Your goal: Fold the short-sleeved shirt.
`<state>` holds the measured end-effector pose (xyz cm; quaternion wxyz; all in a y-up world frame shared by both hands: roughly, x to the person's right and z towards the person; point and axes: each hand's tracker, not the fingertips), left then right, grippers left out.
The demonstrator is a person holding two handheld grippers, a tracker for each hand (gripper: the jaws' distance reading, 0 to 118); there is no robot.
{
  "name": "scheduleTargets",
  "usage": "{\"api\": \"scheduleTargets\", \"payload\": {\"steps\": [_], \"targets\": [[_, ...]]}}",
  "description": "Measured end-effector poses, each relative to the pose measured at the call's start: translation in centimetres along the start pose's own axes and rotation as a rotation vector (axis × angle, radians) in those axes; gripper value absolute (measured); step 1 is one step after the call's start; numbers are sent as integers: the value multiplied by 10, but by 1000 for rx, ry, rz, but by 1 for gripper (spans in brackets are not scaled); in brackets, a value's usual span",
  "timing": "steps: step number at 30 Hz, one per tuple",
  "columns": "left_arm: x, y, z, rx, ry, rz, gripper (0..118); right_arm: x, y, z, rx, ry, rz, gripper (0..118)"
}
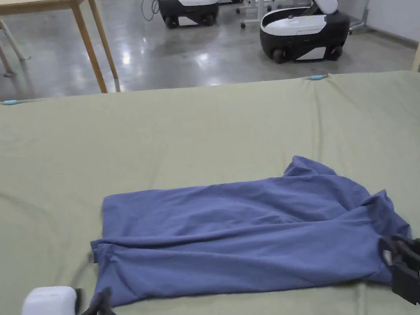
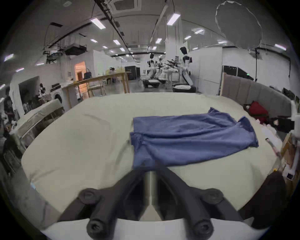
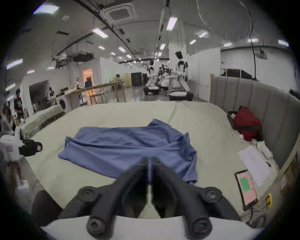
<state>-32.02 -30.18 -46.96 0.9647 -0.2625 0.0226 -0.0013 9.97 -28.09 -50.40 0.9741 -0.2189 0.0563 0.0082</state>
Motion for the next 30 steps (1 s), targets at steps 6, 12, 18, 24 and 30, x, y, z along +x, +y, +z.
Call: {"api": "scheduleTargets", "payload": {"steps": [6,12,18,24,30], "targets": [[-22,-25,-17,-92,9,58,0,-8,-17,-2,-4,3,19,2],[-42,-18,-68,-194,21,76,114,-4,-14,-3,2,9,-4,2],[-45,2,-136,-284,27,115,97,-1,-14,-6,-9,8,-2,2],[-41,1,-183,-419,28,64,10,11,-11,-12,-45,24,-59,2],[-27,27,-143,-340,6,-7,7,74,8,-31,-93,-121,-101,35]]}}
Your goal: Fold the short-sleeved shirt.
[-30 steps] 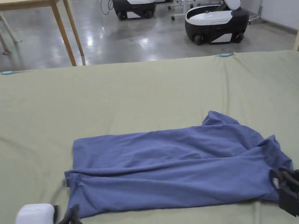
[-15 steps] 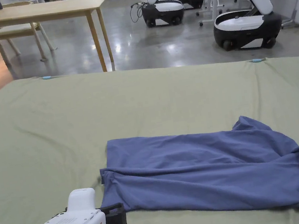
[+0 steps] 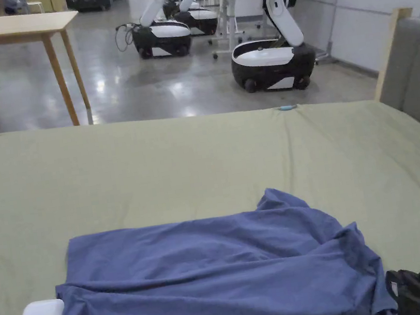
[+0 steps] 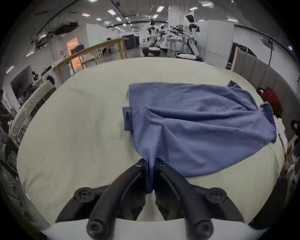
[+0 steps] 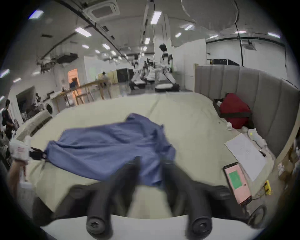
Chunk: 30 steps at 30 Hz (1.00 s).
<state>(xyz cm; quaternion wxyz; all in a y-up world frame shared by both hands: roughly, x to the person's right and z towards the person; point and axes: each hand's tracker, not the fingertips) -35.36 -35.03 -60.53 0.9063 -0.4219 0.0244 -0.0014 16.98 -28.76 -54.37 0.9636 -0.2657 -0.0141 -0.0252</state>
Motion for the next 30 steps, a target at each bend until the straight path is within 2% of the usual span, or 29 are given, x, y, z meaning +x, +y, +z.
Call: {"api": "scheduleTargets", "payload": {"steps": [1,2,3,4,6,7,8,9,10,11,12,14,18,20,24,30], "targets": [[0,2,4,10,-8,6,6,12,1,-18,-75,-3,25,84],[0,4,5,14,-10,9,6,19,-1,-35,-138,-6,43,114],[1,6,7,28,-6,13,6,26,-5,-55,-190,-18,68,118],[8,8,15,30,-5,8,6,30,-9,-67,-189,-41,93,117],[10,10,15,32,-4,8,6,34,-12,-91,-241,-28,87,116],[11,11,13,30,-3,10,6,37,-16,-106,-275,-9,69,109],[12,11,14,26,-2,10,6,38,-18,-116,-301,13,57,94],[13,11,12,25,-1,14,6,37,-19,-124,-319,41,49,71],[13,11,11,21,-3,19,6,35,-19,-130,-325,57,54,41],[14,10,10,13,-4,21,6,35,-22,-135,-335,97,55,27],[13,9,10,7,-8,22,6,33,-24,-139,-358,156,57,23],[14,7,8,-18,-24,23,6,26,-24,-136,-353,105,94,9],[7,1,26,1,-25,45,6,31,-11,-106,-337,122,74,9],[5,1,46,40,-29,37,6,33,-2,-76,-277,145,78,9],[3,2,88,93,-31,-17,6,30,11,-15,-224,155,126,9],[-23,-26,139,107,-66,11,6,33,-2,42,-252,177,110,9]]}}
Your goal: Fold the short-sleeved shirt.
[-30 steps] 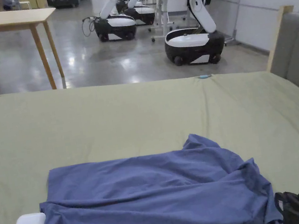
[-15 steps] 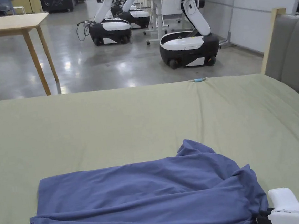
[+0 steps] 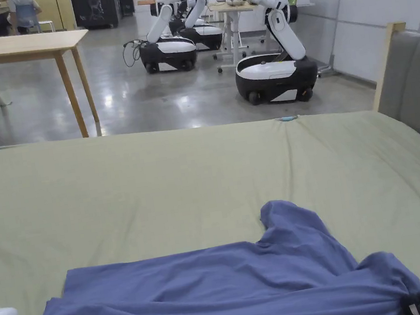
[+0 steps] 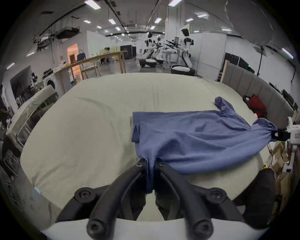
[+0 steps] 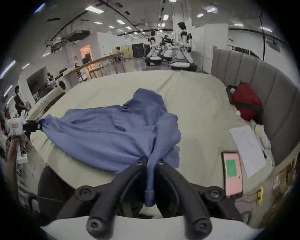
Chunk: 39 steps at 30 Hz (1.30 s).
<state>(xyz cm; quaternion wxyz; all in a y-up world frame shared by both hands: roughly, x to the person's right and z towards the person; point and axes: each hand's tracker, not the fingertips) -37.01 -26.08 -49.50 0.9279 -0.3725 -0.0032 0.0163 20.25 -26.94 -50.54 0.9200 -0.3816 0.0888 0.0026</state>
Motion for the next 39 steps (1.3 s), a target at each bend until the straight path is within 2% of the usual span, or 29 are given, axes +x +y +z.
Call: {"api": "scheduleTargets", "payload": {"steps": [5,7,8,9,10,11,12,15,16,18,19,20,21,22,23,24,25,26,27,28,31,36,37,38,39], "targets": [[-14,-48,-18,-106,-28,93,6,3,-46,-33,-176,24,-102,9],[-14,-61,-26,-105,-29,121,8,2,-56,-44,-194,10,-103,13],[-12,-62,-24,-97,-17,113,20,1,-58,-43,-183,8,-97,26],[-9,-63,-19,-80,-6,114,47,-2,-54,-36,-126,2,-94,50],[-5,-61,-13,-62,38,97,94,-5,-47,-28,-78,18,-91,84],[3,-58,-6,-18,75,52,113,-9,-39,-20,-27,51,-71,99],[12,-53,-1,24,69,18,117,-17,-28,-11,58,85,-48,106],[38,-28,11,238,46,-26,116,-53,6,6,257,129,-25,110],[45,-20,9,275,42,-23,116,-66,15,5,303,124,-6,114],[55,-6,2,327,12,-19,116,-96,30,-3,347,83,47,114],[61,-1,-2,352,19,-15,112,-109,35,-8,366,48,79,113],[67,3,-7,362,34,-21,100,-122,37,-14,394,-6,105,103],[72,6,-11,355,45,-37,72,-135,38,-24,419,-71,124,73],[71,6,-19,358,61,-50,8,-144,37,-31,435,-88,135,2],[73,6,-21,356,59,-64,0,-149,37,-36,432,-74,132,0],[75,7,-24,351,60,-63,0,-152,38,-41,425,-66,124,0],[73,5,-28,298,116,-78,0,-155,37,-45,412,-104,117,0],[66,3,-29,340,103,-71,0,-160,33,-44,445,-86,123,0],[58,1,-33,277,38,-65,0,-160,33,-43,433,-24,109,0],[49,0,-38,246,42,-47,0,-163,33,-43,413,-6,92,0],[22,-7,-54,184,79,-24,0,-159,34,-47,405,-24,114,0],[-22,4,-95,75,68,37,0,-150,38,-64,354,5,88,0],[-29,10,-105,84,71,49,16,-144,41,-67,345,11,86,0],[-25,17,-105,83,74,50,47,-142,42,-70,337,14,88,0],[-28,28,-118,44,83,42,89,-141,43,-73,330,13,88,0]]}}
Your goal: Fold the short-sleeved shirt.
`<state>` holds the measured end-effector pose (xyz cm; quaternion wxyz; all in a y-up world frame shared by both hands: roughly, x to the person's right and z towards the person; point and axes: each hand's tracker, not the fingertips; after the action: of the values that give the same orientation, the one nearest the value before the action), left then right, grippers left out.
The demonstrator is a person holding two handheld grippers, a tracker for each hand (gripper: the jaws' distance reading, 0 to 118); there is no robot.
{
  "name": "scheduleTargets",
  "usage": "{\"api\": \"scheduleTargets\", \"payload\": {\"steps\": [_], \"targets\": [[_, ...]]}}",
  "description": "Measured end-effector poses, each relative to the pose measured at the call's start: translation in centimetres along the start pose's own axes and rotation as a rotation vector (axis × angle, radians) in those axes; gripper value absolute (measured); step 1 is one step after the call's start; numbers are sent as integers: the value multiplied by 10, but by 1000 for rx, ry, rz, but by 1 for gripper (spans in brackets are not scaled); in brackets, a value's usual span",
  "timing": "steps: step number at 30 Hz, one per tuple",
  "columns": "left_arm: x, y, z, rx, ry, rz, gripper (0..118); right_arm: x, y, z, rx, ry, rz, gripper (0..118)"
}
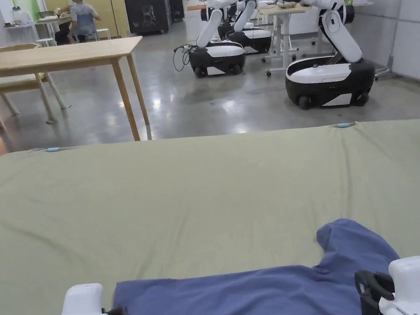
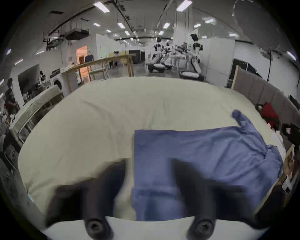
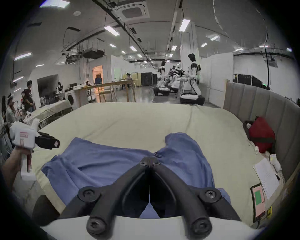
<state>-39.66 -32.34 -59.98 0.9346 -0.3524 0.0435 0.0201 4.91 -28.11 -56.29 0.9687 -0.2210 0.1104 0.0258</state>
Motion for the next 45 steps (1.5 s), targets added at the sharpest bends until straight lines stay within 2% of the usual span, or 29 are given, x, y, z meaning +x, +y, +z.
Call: {"api": "scheduleTargets", "payload": {"steps": [1,3,4,6,8,9,10,11,12,13,14,15,16,18,19,20,22,26,27,28,30,31,33,35,37,39,42,45], "targets": [[-2,8,-18,-42,18,-31,118,3,0,-2,-4,-2,-3,0],[-5,21,-48,-92,59,-36,116,14,3,-8,-17,-6,-11,0],[-4,29,-65,-31,63,-86,116,20,3,-9,-22,-15,-12,0],[-7,43,-102,-136,65,-58,115,34,5,-14,-40,-37,-10,0],[-9,50,-126,-150,61,-30,113,47,7,-21,-64,-66,1,0],[-8,55,-142,-176,62,-31,108,55,7,-25,-83,-90,7,0],[-6,58,-157,-212,83,-42,88,65,8,-30,-99,-104,8,0],[5,56,-143,-219,93,-54,62,74,8,-35,-115,-105,6,1],[10,58,-147,-224,92,-73,35,85,9,-40,-129,-128,3,6],[15,59,-151,-249,77,-110,6,98,9,-47,-137,-142,-2,38],[21,60,-151,-251,58,-110,5,111,10,-52,-144,-131,-13,77],[31,60,-130,-225,33,-118,5,127,11,-61,-165,-115,-58,111],[42,61,-123,-215,36,-156,5,141,11,-72,-186,-117,-86,118],[61,63,-107,-164,84,-243,5,166,12,-107,-321,-149,-81,117],[61,66,-90,-151,48,-226,5,173,13,-122,-289,-154,-51,117],[66,68,-80,-133,42,-209,5,177,11,-136,-362,-176,-37,117],[78,72,-62,-88,51,-227,5,179,10,-173,-468,-183,-5,117],[80,77,-47,-76,17,-225,5,172,3,-222,-523,-200,51,116],[72,79,-50,-76,16,-221,5,171,2,-231,-562,-179,52,109],[72,78,-50,-80,17,-217,5,167,-1,-236,-602,-162,27,87],[73,75,-51,-92,20,-211,5,161,-5,-235,-606,-123,10,75],[67,74,-54,-96,22,-210,5,158,-1,-229,-580,-161,27,52],[66,71,-55,-100,16,-197,5,157,3,-221,-563,-121,-7,3],[61,71,-56,-104,1,-173,5,158,5,-209,-522,-118,-10,3],[58,69,-48,-93,-5,-157,5,162,11,-192,-484,-104,-47,3],[49,69,-22,25,-30,-114,5,158,23,-166,-399,-119,-11,3],[41,66,26,103,-50,-91,5,145,41,-104,-274,-67,18,3],[29,50,74,170,-71,-66,5,131,42,-35,-162,-66,63,3]]}}
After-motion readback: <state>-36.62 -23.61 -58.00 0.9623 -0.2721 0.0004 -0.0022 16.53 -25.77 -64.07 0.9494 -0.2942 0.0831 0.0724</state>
